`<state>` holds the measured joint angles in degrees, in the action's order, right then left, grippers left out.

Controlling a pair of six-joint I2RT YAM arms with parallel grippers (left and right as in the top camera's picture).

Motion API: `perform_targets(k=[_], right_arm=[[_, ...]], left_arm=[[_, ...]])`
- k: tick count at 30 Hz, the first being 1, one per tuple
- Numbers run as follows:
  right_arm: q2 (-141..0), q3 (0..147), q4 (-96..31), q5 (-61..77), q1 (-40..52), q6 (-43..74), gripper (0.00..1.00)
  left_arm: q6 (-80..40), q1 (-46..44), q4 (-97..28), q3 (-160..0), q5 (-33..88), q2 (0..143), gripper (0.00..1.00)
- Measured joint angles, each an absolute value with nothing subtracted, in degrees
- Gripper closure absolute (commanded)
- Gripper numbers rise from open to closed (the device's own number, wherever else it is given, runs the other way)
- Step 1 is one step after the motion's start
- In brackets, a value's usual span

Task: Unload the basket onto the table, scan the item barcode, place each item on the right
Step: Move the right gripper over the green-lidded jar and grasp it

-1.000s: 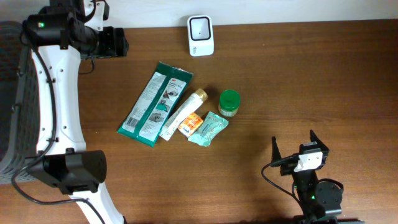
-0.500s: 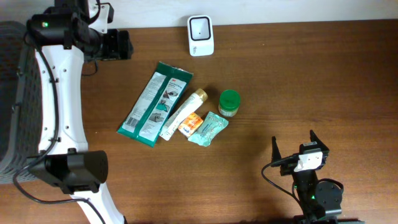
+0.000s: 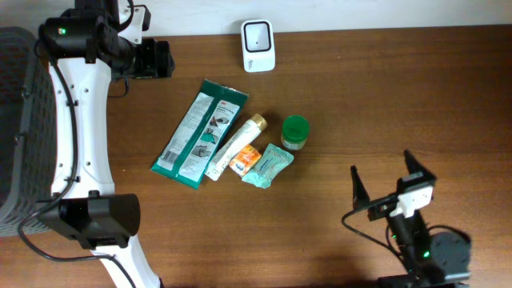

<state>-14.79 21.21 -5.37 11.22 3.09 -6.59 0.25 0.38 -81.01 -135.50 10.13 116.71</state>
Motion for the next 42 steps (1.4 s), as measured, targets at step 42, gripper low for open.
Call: perform_targets(k=[42], right_arm=[[-120.5,97.3,-53.7,7.5,20.1,19.6,0.25]], left_arm=[[0.4,0.4,-81.6,-135.2,10.1,121.4,0.00]])
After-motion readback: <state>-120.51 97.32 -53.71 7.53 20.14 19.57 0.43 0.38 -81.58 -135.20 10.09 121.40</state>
